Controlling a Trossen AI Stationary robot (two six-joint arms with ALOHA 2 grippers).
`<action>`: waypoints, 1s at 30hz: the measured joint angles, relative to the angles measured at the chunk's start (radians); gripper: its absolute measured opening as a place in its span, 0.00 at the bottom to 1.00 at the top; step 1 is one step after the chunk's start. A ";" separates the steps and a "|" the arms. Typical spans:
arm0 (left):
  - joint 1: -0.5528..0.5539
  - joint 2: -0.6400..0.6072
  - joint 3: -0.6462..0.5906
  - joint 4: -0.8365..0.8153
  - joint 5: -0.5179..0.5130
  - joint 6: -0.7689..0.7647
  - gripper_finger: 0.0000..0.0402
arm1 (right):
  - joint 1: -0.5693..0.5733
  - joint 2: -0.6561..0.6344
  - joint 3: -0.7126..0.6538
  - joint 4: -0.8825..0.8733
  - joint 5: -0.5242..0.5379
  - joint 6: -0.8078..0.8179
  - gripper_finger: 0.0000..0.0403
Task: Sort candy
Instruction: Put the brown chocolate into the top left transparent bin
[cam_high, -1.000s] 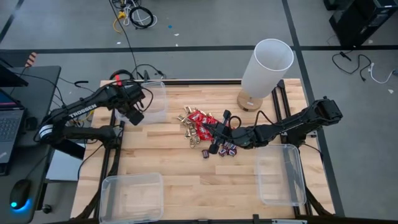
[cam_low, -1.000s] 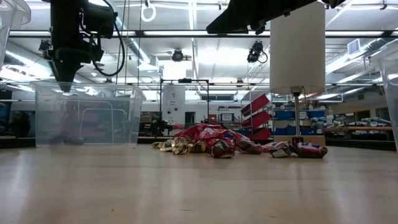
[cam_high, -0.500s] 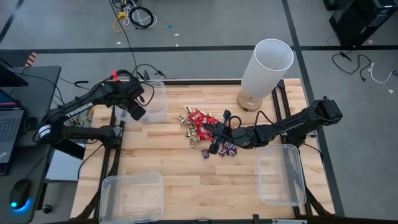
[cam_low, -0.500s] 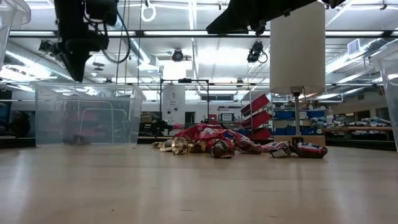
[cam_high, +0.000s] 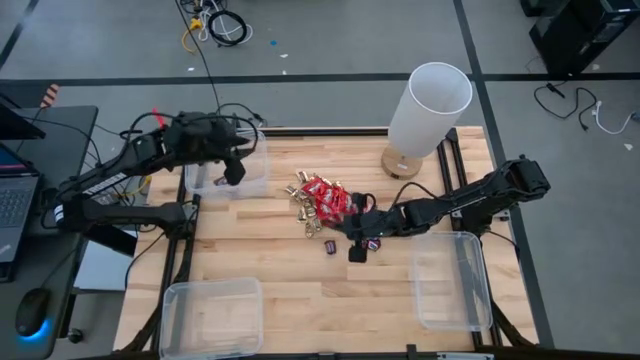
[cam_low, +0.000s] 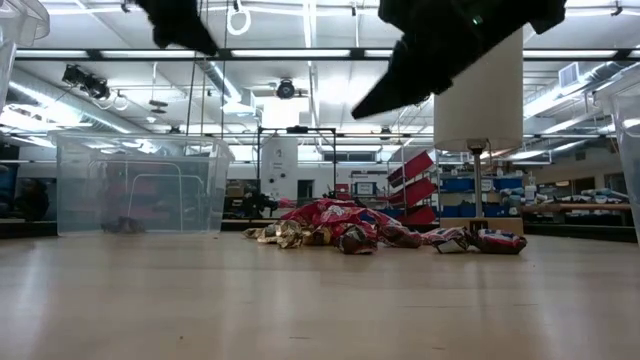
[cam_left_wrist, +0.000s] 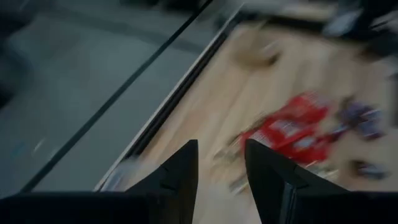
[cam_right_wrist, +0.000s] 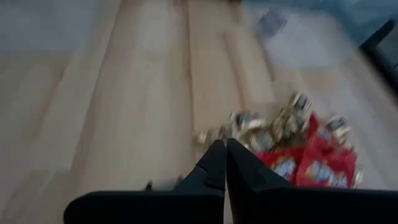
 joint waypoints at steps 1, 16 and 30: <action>-0.015 -0.002 0.000 0.027 0.021 0.008 0.33 | 0.003 0.000 0.000 -0.022 -0.004 -0.004 0.01; -0.169 0.007 -0.001 0.162 0.066 0.058 0.33 | 0.043 0.013 0.000 -0.048 -0.006 0.001 0.18; -0.237 0.007 -0.002 0.164 0.058 0.058 0.33 | 0.056 0.220 0.000 0.077 -0.011 0.036 0.20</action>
